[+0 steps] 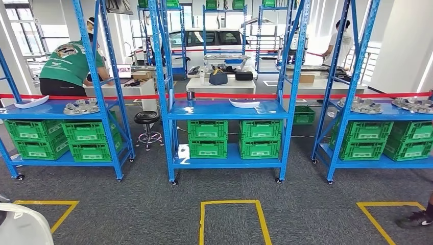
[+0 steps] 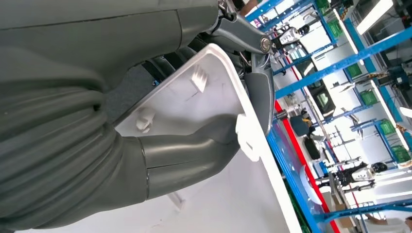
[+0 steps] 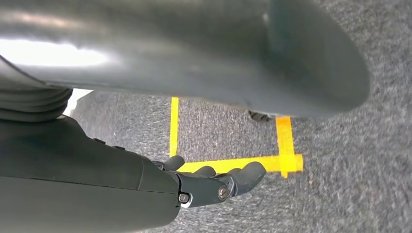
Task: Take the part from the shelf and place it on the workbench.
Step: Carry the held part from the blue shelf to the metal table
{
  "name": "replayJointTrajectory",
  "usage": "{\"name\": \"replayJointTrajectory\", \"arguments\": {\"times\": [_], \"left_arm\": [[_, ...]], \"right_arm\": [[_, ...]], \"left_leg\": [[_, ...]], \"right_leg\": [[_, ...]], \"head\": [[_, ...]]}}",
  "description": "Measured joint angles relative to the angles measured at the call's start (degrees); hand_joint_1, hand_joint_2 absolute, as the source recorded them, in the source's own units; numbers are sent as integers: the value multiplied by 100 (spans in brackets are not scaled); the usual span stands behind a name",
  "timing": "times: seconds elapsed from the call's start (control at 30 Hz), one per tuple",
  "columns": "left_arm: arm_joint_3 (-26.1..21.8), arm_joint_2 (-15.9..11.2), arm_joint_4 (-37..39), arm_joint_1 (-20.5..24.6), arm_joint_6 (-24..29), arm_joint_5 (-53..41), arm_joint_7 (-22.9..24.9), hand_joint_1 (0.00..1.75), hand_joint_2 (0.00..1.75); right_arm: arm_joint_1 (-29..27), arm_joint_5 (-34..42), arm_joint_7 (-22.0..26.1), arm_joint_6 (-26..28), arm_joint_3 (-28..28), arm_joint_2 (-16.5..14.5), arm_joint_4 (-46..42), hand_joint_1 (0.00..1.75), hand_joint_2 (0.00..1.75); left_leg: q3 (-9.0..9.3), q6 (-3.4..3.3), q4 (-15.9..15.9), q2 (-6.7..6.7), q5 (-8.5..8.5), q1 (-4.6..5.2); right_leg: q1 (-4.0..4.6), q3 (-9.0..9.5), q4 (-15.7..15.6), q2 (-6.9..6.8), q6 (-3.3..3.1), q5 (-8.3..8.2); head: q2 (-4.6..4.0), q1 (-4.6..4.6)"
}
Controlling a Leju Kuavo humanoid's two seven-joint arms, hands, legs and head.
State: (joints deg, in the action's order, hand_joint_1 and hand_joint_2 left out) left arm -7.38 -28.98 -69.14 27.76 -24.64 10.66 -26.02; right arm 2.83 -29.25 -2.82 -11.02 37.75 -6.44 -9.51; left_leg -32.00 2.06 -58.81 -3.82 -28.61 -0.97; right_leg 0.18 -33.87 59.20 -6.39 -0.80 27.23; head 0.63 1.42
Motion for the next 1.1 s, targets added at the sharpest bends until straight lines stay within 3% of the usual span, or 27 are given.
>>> {"name": "replayJointTrajectory", "arguments": {"times": [0.03, 0.1, 0.17, 0.2, 0.27, 0.3, 0.33, 0.4, 0.47, 0.53, 0.57, 0.63, 0.7, 0.77, 0.8, 0.83, 0.9, 0.97, 1.03, 1.07, 1.1], "left_arm": [[4, 7, 3, 1, 4, -4, -3, 175, 175], [8, 16, 9, 16, 7, -11, -15, 175, 175], [9, 43, 16, 43, 9, -21, -23, 175, 175], [10, 65, 24, 53, 10, -28, -23, 175, 175], [11, 107, 42, 54, 10, -34, -23, 175, 175], [12, 120, 50, 54, 10, -36, -23, 175, 175], [13, 128, 53, 55, 11, -37, -25, 175, 175], [13, 140, 57, 67, 20, -41, -33, 175, 175], [15, 158, 68, 95, 35, -61, -46, 175, 175], [17, 161, 80, 115, 49, -97, -62, 175, 175], [19, 151, 85, 116, 53, -110, -70, 175, 175], [22, 134, 105, 162, 57, -122, -84, 175, 175], [27, 140, 134, 217, 60, -124, -92, 175, 175], [31, 156, 165, 211, 67, -124, -100, 175, 175], [33, 161, 178, 200, 74, -124, -108, 175, 175], [35, 161, 183, 194, 86, -124, -119, 175, 175], [37, 151, 168, 190, 111, -123, -143, 175, 175], [37, 140, 140, 174, 126, -121, -159, 175, 175], [37, 123, 125, 139, 132, -119, -164, 175, 175], [35, 110, 113, 118, 138, -119, -164, 175, 175], [33, 96, 94, 103, 149, -118, -166, 175, 175]], "right_arm": [[0, 4, 2, -1, 0, -1, 0, 0, 0], [3, 24, 4, -1, 0, 1, 0, 0, 0], [0, 43, 7, -1, 0, 1, 0, 0, 0], [-7, 48, 9, 0, 0, 0, 0, 0, 0], [-28, 49, 10, 6, 0, -1, 0, 0, 0], [-38, 49, 10, 9, 1, -1, 0, 0, 0], [-45, 48, 13, 12, 1, -1, 0, 0, 0], [-46, 47, 21, 12, 1, 1, 0, 0, 0], [-41, 46, 37, 5, 0, 2, 0, 0, 0], [-34, 45, 54, -9, 0, 1, 0, 0, 0], [-28, 44, 60, -14, 0, -4, 0, 0, 0], [-22, 42, 63, -19, 1, -12, 0, 0, 0], [-30, 30, 50, -24, 2, -14, 0, 0, 0], [-40, 2, 38, -40, 2, -14, 0, 0, 0], [-44, -17, 37, -53, 2, -15, 0, 0, 0], [-46, -36, 37, -66, 2, -15, 0, 0, 0], [-46, -61, 38, -84, 2, -17, 0, 0, 0], [-45, -70, 39, -91, 1, -18, 0, 0, 0], [-43, -76, 40, -97, 0, -18, 0, 0, 0], [-38, -85, 39, -99, 0, -18, 0, 0, 0], [-32, -97, 37, -102, -1, -18, 0, 0, 0]], "left_leg": [[-17, -48, -9, 79, 21, 0], [-54, -127, 0, 204, 68, -13], [-98, -185, 4, 319, 110, -21], [-126, -203, 1, 388, 126, -14], [-174, -218, -10, 542, 153, 8], [-188, -216, -15, 624, 163, 17], [-195, -210, -18, 703, 172, 24], [-207, -182, -24, 849, 188, 39], [-235, -125, -24, 979, 211, 39], [-275, -44, 7, 1107, 245, 21], [-292, -14, 5, 1097, 246, 17], [-422, 37, -233, 838, 90, 28], [-706, 81, -890, 511, -268, 26], [-936, 120, -1454, 421, -480, 9], [-921, 129, -1474, 403, -442, 4], [-787, 129, -1258, 373, -307, 1], [-342, 99, -469, 165, 0, 26], [-78, 18, 33, 15, 127, 68], [-81, -62, 84, 111, 141, 84], [-90, -93, 93, 180, 161, 67], [-97, -125, 104, 247, 183, 48]], "right_leg": [[-1, -1, -1, -52, 25, -1], [-32, -53, 141, 110, 91, 116], [-58, -290, 689, 453, 137, 454], [-55, -474, 1085, 554, 137, 645], [-32, -732, 1613, 610, 106, 799], [-17, -717, 1581, 627, 74, 716], [-3, -587, 1316, 666, 34, 539], [10, -190, 521, 893, -57, 188], [10, 17, 77, 1037, -91, 75], [14, 37, 18, 940, -105, 73], [11, 49, -12, 876, -130, 55], [-9, 69, -82, 738, -189, 13], [-7, 65, -101, 595, -220, 3], [-3, 52, -98, 442, -226, 7], [-3, 49, -94, 365, -225, 9], [-3, 50, -89, 290, -221, 13], [10, 60, -71, 152, -194, 33], [36, 69, -52, 30, -145, 53], [47, 84, -53, -97, -93, 62], [42, 89, -44, -103, -59, 77], [34, 74, 21, -5, -24, 136]], "head": [[0, -7], [0, -11], [0, -15], [0, -16], [0, -17], [0, -17], [0, -17], [0, -16], [0, -15], [0, -16], [0, -14], [-1, 1], [-1, 15], [0, 17], [0, 17], [0, 17], [0, 17], [0, 15], [0, 14], [0, 13], [0, 12]]}}
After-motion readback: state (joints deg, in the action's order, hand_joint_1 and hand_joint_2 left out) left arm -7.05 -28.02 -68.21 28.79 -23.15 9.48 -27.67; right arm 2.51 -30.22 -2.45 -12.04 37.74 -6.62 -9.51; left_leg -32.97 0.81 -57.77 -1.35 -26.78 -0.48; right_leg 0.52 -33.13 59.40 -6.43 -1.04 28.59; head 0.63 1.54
